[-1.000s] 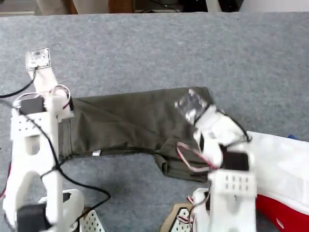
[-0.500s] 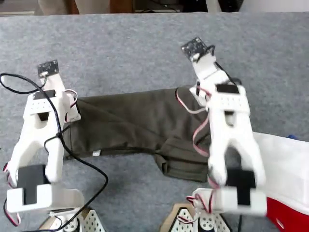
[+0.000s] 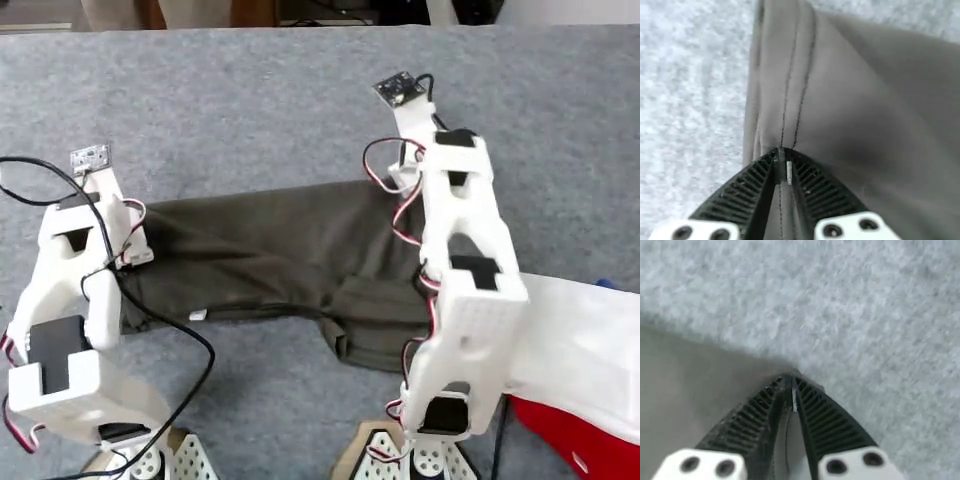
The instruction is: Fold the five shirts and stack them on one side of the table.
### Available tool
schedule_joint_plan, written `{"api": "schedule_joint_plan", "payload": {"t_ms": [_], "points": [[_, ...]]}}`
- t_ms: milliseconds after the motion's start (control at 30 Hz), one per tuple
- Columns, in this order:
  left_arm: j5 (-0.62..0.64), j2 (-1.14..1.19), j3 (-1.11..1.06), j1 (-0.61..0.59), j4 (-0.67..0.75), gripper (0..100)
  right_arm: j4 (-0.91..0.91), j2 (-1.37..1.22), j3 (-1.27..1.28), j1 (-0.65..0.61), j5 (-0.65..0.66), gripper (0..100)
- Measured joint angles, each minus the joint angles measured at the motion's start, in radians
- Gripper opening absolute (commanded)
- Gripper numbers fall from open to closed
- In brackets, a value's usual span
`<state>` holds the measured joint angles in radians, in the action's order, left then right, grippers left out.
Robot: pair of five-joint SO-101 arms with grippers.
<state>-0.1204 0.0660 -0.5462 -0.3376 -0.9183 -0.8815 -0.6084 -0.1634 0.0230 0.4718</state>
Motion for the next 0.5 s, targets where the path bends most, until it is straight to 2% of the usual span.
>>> {"api": "schedule_joint_plan", "payload": {"t_ms": [233, 400, 500], "points": [[-0.094, 0.000, -0.003, -0.031, -0.002, 2, -0.144, -0.095, -0.230, 0.000, 0.000, 0.4], [-0.104, -0.071, -0.003, -0.026, -0.097, 2, -0.316, -0.097, -0.397, 0.000, 0.000, 0.4], [-0.104, -0.183, 0.005, 0.018, -0.157, 2, -0.436, -0.094, -0.499, 0.002, 0.000, 0.4]]}}
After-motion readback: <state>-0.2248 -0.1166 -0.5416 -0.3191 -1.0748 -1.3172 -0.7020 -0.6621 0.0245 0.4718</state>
